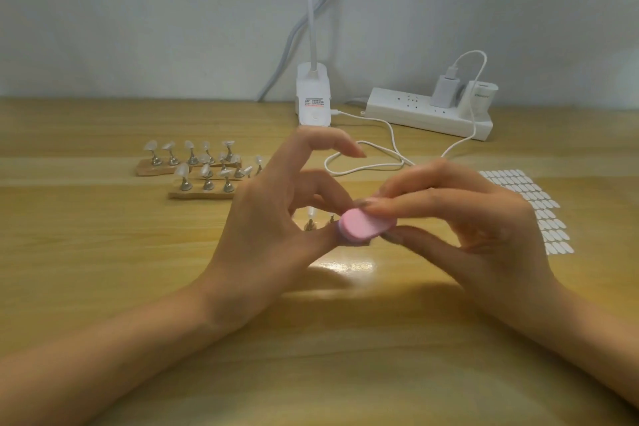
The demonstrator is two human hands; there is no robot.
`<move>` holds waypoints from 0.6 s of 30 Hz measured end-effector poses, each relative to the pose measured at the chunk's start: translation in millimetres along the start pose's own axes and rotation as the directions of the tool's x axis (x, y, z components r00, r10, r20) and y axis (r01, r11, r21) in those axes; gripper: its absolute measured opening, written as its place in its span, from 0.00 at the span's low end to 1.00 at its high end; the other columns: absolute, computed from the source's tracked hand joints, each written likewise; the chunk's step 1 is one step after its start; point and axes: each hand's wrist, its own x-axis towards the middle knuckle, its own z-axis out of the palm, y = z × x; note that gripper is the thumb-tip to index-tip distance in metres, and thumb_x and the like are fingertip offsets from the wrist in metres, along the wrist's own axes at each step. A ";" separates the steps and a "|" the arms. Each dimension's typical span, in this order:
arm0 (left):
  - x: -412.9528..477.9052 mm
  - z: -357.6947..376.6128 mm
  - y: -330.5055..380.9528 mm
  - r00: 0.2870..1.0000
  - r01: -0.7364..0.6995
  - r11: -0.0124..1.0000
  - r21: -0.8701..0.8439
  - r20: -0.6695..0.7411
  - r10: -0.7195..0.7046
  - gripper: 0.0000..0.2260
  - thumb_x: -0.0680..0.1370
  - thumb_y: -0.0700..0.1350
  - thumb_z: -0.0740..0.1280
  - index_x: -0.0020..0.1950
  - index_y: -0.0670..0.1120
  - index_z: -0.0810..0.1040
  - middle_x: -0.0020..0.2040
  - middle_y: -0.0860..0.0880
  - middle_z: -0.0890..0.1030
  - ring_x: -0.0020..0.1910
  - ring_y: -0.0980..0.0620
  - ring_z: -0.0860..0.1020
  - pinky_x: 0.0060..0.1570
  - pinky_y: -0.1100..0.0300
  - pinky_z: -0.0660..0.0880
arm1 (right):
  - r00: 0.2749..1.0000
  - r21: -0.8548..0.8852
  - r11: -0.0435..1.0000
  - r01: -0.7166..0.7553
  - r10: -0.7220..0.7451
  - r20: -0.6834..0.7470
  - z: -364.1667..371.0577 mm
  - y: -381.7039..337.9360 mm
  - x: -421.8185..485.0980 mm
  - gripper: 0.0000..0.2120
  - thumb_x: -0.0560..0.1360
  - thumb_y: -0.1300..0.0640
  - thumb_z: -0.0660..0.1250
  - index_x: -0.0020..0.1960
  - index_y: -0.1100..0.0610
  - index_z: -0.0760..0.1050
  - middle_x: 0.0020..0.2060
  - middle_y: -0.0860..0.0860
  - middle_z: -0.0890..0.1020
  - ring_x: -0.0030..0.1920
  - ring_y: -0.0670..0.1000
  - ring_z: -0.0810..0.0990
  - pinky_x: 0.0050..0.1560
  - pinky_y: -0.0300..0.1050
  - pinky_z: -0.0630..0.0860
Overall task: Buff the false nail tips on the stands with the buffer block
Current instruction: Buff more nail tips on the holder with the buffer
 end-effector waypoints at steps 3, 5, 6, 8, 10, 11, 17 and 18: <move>0.2 0.0 -0.7 1.000 0.011 1.000 -0.005 -0.016 -0.011 0.23 0.69 0.40 0.78 0.58 0.50 0.72 0.35 0.55 0.84 0.39 0.59 0.84 0.41 0.79 0.70 | 0.999 -0.002 1.000 -0.030 0.030 -0.043 -0.2 -0.2 0.1 0.10 0.76 0.59 0.71 0.57 0.52 0.80 0.52 0.50 0.82 0.54 0.54 0.83 0.54 0.56 0.80; -0.1 0.7 0.3 1.000 0.007 1.000 -0.010 -0.015 -0.008 0.22 0.69 0.43 0.78 0.58 0.50 0.72 0.35 0.55 0.84 0.38 0.59 0.83 0.41 0.79 0.70 | 1.000 0.011 1.000 0.006 -0.006 -0.006 1.8 -1.0 0.0 0.09 0.77 0.58 0.71 0.57 0.53 0.81 0.52 0.49 0.82 0.54 0.53 0.83 0.55 0.52 0.79; 0.0 0.7 0.2 1.000 0.009 1.000 -0.012 -0.008 -0.009 0.22 0.69 0.43 0.78 0.58 0.50 0.72 0.35 0.55 0.84 0.38 0.59 0.83 0.41 0.79 0.70 | 1.000 0.011 1.000 0.011 -0.011 0.007 2.2 -0.9 -0.3 0.09 0.76 0.58 0.72 0.57 0.53 0.81 0.52 0.50 0.82 0.54 0.53 0.83 0.54 0.52 0.79; -0.1 0.1 -0.8 1.000 0.016 1.000 -0.004 -0.004 -0.016 0.23 0.69 0.39 0.78 0.59 0.50 0.72 0.36 0.55 0.85 0.40 0.58 0.84 0.43 0.78 0.71 | 0.999 0.013 0.999 -0.034 0.035 -0.036 0.3 1.8 0.1 0.10 0.76 0.59 0.72 0.57 0.53 0.80 0.52 0.50 0.82 0.53 0.53 0.83 0.54 0.55 0.79; -1.5 -0.1 -1.1 1.000 0.013 1.000 0.008 -0.009 -0.013 0.24 0.68 0.37 0.79 0.59 0.49 0.72 0.36 0.54 0.85 0.41 0.58 0.85 0.44 0.77 0.71 | 0.994 0.026 0.997 -0.074 0.076 -0.074 -1.4 4.2 0.5 0.10 0.76 0.60 0.72 0.57 0.53 0.80 0.52 0.51 0.82 0.54 0.54 0.83 0.54 0.54 0.79; -2.1 0.3 -0.8 1.000 0.006 1.000 0.009 -0.007 -0.006 0.25 0.68 0.37 0.79 0.59 0.49 0.72 0.37 0.54 0.85 0.41 0.58 0.85 0.45 0.77 0.71 | 0.995 0.034 0.997 -0.071 0.073 -0.071 -1.3 4.7 0.6 0.10 0.76 0.60 0.72 0.57 0.54 0.80 0.52 0.52 0.82 0.54 0.55 0.83 0.54 0.53 0.79; -1.3 -0.5 -0.5 0.999 0.019 1.000 -0.019 -0.028 -0.019 0.23 0.69 0.39 0.79 0.59 0.49 0.73 0.37 0.54 0.85 0.41 0.57 0.85 0.47 0.73 0.74 | 0.989 0.135 0.986 -0.096 0.110 -0.101 -1.5 -1.2 1.2 0.10 0.77 0.60 0.70 0.58 0.54 0.80 0.52 0.54 0.82 0.53 0.55 0.83 0.56 0.49 0.81; -0.9 -0.6 -0.5 0.999 0.016 1.000 -0.017 -0.030 -0.017 0.23 0.69 0.39 0.78 0.59 0.49 0.72 0.37 0.54 0.85 0.40 0.58 0.85 0.45 0.74 0.73 | 0.994 0.111 0.991 -0.069 0.078 -0.075 0.3 -2.4 0.8 0.10 0.77 0.60 0.70 0.58 0.54 0.80 0.52 0.54 0.82 0.53 0.56 0.83 0.55 0.50 0.80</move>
